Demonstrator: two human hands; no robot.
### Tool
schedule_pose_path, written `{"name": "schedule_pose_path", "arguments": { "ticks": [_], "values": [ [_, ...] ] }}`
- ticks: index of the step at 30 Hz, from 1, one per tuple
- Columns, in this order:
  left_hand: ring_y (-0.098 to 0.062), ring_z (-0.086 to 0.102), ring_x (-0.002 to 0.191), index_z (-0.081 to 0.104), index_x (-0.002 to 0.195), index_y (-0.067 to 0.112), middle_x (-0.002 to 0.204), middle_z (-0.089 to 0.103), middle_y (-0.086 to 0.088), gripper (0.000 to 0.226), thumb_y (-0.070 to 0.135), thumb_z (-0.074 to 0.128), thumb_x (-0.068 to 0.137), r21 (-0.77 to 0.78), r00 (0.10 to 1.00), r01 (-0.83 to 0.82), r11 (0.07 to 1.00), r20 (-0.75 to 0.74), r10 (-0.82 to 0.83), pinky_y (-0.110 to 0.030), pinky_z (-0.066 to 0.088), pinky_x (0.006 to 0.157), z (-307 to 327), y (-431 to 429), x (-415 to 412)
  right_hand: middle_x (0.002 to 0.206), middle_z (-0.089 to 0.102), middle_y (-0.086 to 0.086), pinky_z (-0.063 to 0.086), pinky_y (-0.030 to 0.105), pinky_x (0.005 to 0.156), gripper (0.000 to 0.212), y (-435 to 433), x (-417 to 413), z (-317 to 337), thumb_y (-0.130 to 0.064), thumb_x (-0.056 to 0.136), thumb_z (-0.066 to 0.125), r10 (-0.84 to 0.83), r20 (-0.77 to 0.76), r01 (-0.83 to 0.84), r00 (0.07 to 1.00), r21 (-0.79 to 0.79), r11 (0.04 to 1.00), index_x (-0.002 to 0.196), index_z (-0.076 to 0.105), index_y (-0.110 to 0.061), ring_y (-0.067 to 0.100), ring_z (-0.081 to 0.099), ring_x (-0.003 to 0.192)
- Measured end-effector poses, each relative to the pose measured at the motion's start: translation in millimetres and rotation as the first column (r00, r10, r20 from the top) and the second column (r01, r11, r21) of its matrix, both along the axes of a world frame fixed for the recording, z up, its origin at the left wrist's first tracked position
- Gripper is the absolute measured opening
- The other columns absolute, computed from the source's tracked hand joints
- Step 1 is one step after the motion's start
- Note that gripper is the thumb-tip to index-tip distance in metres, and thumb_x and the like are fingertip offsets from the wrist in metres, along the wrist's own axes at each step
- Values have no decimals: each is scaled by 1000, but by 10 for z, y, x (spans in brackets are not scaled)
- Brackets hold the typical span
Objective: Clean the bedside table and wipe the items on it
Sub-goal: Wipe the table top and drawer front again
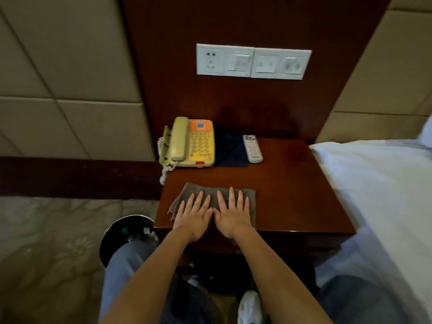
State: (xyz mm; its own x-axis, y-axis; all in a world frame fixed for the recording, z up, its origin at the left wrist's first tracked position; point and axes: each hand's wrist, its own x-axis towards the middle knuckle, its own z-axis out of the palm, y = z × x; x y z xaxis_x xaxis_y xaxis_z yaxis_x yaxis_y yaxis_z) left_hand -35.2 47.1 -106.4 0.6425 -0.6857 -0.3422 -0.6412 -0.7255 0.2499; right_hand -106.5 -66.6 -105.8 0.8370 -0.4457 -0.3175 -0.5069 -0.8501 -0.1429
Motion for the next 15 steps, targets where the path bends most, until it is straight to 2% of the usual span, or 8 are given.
{"name": "schedule_pose_path", "arguments": {
  "ticks": [4,6,9,12,15],
  "values": [
    [-16,-18,145,-10,151,26,158,-19,4,53,41,8,103,9,998,-64,998,9,64,-37,-10,117,1,380,136,158,-21,11,-13,52,115,60,301,196,3,-49,101,13,105,7,-105,994,3,994,153,-7,-27,35,-21,144],
    [-16,-16,146,-6,152,24,159,-15,3,54,41,9,103,-37,991,-130,991,-26,129,-37,-9,117,17,380,157,158,-20,11,-13,51,115,60,311,190,10,-49,101,14,119,15,-119,993,-5,993,153,-6,-27,35,-20,144],
    [-18,-13,146,-3,153,21,160,-13,-1,58,45,11,102,-86,955,-294,952,-57,290,-42,-8,117,52,158,121,158,-19,10,-11,49,117,60,250,156,9,-49,101,18,138,41,-139,990,2,990,153,-5,-29,33,-19,145],
    [-23,-16,146,-6,152,20,159,-16,-5,62,50,8,100,-34,909,-416,909,-3,416,-51,-11,114,41,-151,-2,158,-23,8,-10,48,118,64,154,97,4,-42,101,28,187,4,-187,982,-7,982,152,-8,-29,33,-21,144],
    [-24,-17,146,-6,152,20,159,-16,-5,63,51,8,99,-37,905,-425,904,-26,424,-53,-12,113,43,-378,-99,158,-22,5,-10,45,118,63,-53,-38,-13,-46,101,26,188,18,-188,982,-6,982,152,-5,-29,31,-20,145]
  ]
}}
